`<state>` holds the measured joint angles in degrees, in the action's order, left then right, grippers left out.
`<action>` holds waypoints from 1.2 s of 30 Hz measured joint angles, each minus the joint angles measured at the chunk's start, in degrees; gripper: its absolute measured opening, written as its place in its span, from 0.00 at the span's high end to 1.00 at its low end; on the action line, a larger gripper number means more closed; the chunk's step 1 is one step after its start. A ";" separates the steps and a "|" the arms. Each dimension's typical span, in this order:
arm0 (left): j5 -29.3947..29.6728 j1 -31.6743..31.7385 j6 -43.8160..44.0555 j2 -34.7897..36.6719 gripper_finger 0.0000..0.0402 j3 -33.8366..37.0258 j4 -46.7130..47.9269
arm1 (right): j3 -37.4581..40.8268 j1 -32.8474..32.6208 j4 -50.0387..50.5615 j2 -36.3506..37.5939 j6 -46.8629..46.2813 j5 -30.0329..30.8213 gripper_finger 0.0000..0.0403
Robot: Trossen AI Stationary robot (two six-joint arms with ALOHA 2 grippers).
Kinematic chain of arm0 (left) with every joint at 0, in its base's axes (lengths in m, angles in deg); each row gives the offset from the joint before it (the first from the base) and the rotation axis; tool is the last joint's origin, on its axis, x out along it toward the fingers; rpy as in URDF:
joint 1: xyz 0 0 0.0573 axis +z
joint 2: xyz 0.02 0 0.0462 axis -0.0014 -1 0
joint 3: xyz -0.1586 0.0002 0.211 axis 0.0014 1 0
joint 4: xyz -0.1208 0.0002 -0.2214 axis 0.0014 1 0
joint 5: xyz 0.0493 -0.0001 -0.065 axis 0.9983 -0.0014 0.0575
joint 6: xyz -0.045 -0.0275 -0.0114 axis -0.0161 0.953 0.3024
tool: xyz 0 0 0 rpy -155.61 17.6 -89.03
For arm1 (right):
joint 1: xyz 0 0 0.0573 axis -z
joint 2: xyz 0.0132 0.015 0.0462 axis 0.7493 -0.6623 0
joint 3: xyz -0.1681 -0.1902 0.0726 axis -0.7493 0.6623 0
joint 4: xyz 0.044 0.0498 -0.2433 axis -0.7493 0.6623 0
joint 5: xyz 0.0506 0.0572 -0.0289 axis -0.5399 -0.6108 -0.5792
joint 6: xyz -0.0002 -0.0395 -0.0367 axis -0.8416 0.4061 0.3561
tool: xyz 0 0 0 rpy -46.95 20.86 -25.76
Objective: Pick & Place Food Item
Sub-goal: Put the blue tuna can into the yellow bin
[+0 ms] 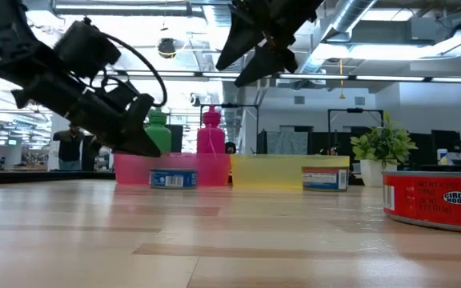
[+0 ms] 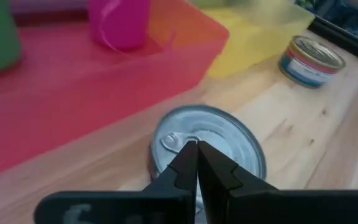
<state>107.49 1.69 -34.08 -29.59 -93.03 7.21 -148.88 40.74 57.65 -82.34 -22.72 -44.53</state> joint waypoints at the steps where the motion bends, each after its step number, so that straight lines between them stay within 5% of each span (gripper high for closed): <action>1: -1.50 0.68 -0.01 -1.21 1.00 0.00 -1.35 | 0.05 -0.18 -0.24 0.00 0.00 0.00 0.33; 9: -5.61 1.26 4.09 -12.22 1.00 -1.16 -10.73 | 2.21 -0.44 0.68 0.01 -2.41 -0.02 0.33; 17: -8.67 -8.29 7.27 -15.57 1.00 -2.64 -9.27 | 2.66 -0.74 0.70 0.00 -5.47 -0.04 0.33; 24: -2.39 -15.05 9.63 -17.96 1.00 -2.97 -9.52 | 2.67 -0.29 -0.19 0.01 -6.68 -0.02 0.33; 36: -2.67 -15.15 13.67 -16.76 1.00 -3.81 -10.12 | 2.70 -0.46 -4.97 -3.91 -3.55 -2.71 0.33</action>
<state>104.82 -13.46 -20.41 -46.35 -96.84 -2.91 -146.18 40.28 52.67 -86.25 -26.27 -47.24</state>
